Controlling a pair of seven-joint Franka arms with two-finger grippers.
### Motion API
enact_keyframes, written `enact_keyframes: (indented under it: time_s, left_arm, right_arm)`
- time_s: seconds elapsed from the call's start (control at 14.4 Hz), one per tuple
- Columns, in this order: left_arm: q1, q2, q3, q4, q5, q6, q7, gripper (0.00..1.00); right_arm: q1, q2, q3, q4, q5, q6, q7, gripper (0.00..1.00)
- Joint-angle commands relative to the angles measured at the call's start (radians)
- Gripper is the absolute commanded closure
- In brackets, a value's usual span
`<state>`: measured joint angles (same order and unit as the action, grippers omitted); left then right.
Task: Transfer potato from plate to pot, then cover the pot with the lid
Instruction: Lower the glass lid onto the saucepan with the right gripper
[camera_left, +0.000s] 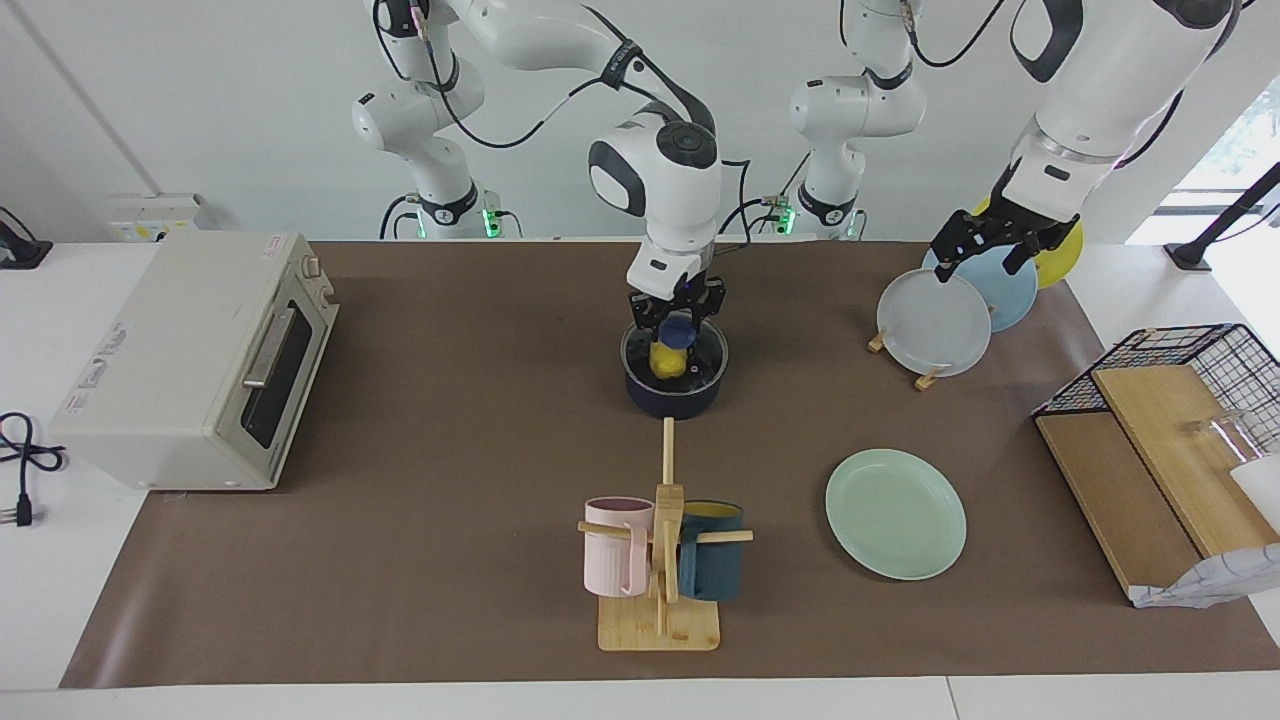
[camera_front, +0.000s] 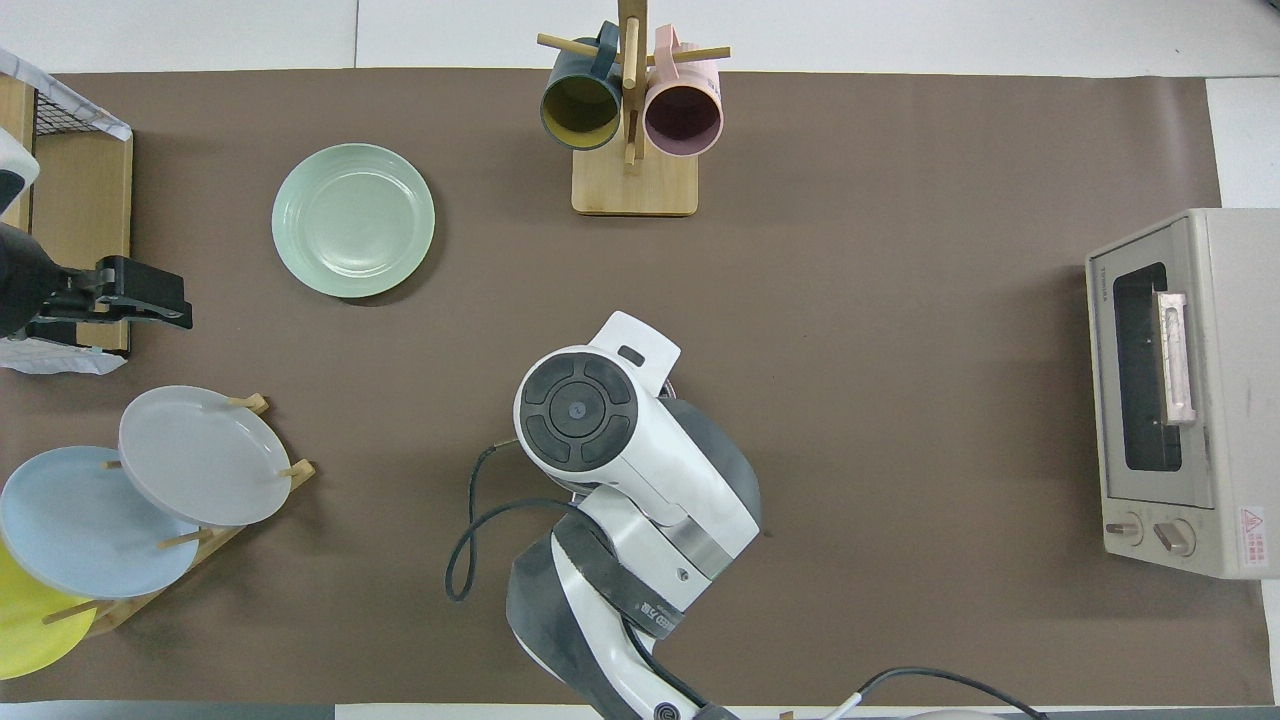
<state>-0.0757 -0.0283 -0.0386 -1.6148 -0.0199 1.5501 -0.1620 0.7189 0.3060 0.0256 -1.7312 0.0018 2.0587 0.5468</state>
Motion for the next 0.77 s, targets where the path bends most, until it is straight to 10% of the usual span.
enact_keyframes:
  time_s: [0.0,0.21,0.28,0.35,0.7]
  left_arm:
    - [-0.019,-0.018,0.013,-0.014,-0.009,-0.015,0.006,0.0]
    - [-0.021,-0.018,0.008,-0.013,-0.002,-0.016,0.003,0.0]
    - [-0.029,-0.019,0.008,-0.014,0.0,-0.01,0.002,0.0]
    - [-0.033,-0.019,0.009,-0.014,0.003,-0.005,0.002,0.0]
    - [-0.023,-0.013,0.017,-0.01,0.003,-0.004,0.009,0.0]
  right_arm:
    - [0.004,-0.039,0.0,-0.051,-0.002,0.027,0.025,1.0]
    - [0.002,-0.039,0.0,-0.053,-0.003,0.027,0.024,1.0]
    - [0.002,-0.039,0.0,-0.054,-0.002,0.029,0.022,0.66]
    - [0.004,-0.039,0.0,-0.054,-0.003,0.029,0.019,0.01]
    - [-0.018,-0.034,-0.007,0.101,-0.013,-0.092,0.022,0.0]
